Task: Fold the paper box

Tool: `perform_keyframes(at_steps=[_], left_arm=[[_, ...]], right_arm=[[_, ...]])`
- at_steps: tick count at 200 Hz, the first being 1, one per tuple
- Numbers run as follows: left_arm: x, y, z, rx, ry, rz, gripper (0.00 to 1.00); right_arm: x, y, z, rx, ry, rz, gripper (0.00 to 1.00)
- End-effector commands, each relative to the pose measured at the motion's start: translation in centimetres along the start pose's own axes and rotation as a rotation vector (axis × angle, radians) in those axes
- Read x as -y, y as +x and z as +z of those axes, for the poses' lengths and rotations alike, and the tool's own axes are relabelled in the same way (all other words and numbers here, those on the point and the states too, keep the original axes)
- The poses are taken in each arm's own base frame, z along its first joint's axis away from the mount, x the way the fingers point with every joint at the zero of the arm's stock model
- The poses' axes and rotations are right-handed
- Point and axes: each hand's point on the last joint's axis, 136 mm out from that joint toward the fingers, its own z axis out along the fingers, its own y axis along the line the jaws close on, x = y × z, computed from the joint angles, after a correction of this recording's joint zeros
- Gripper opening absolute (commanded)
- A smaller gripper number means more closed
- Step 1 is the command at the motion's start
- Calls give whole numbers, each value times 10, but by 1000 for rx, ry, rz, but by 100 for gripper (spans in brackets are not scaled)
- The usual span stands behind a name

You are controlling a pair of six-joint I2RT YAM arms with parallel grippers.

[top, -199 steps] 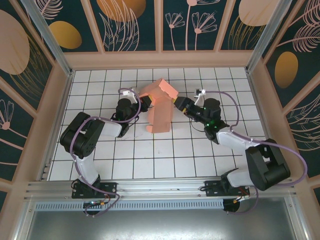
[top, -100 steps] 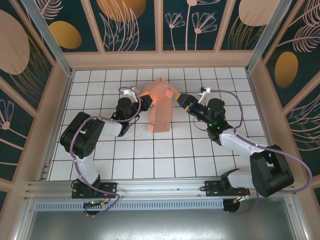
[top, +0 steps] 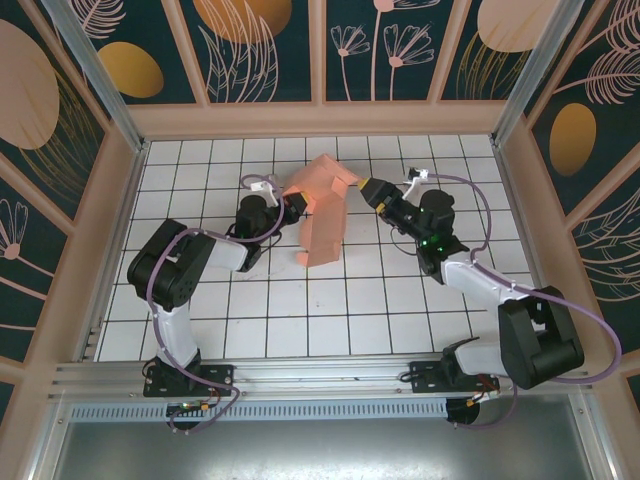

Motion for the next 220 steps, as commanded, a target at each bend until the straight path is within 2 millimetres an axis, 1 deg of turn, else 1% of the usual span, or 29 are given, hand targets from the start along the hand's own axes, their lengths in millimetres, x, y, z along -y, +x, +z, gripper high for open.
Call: perform_keyframes(at_steps=[1,13,31,44,69,84,107,127,140,154,180,189,205,220], left_arm=[[-8,-1,4,-24,-73,-60,0],[-4,-3,4,-27,-69,-75,0],[-3,-3,6,-37,-72,-81,0],[-2,-2,7,-43,-65,-93,0],[3,-1,9,-52,-32,-116,0],[3,1,10,-66,-32,-132,0],[5,-1,9,-68,-24,-148,0],[9,-2,8,-67,-9,-145,0],[13,-3,7,-67,13,-137,0],[18,-4,6,-62,41,-126,0],[22,-3,6,-59,72,-126,0],[23,-2,6,-63,80,-126,0],[23,-1,5,-65,83,-112,0],[17,-1,5,-63,60,-93,0]], right_arm=[[-30,-9,-16,87,-110,-71,69],[-27,-8,-23,112,-102,-72,69],[-20,-7,-27,131,-88,-54,69],[-17,-4,-26,121,-93,-36,68],[-23,3,-20,110,-139,-16,67],[-23,5,-19,117,-157,-4,67],[-12,3,-28,169,-136,22,65],[-1,3,-29,181,-96,35,65],[0,4,-24,165,-92,41,64],[1,7,-14,124,-87,53,64],[-8,11,2,66,-127,74,63],[-11,10,6,56,-138,75,61],[-16,8,11,44,-149,66,54],[-20,9,17,12,-151,58,53]])
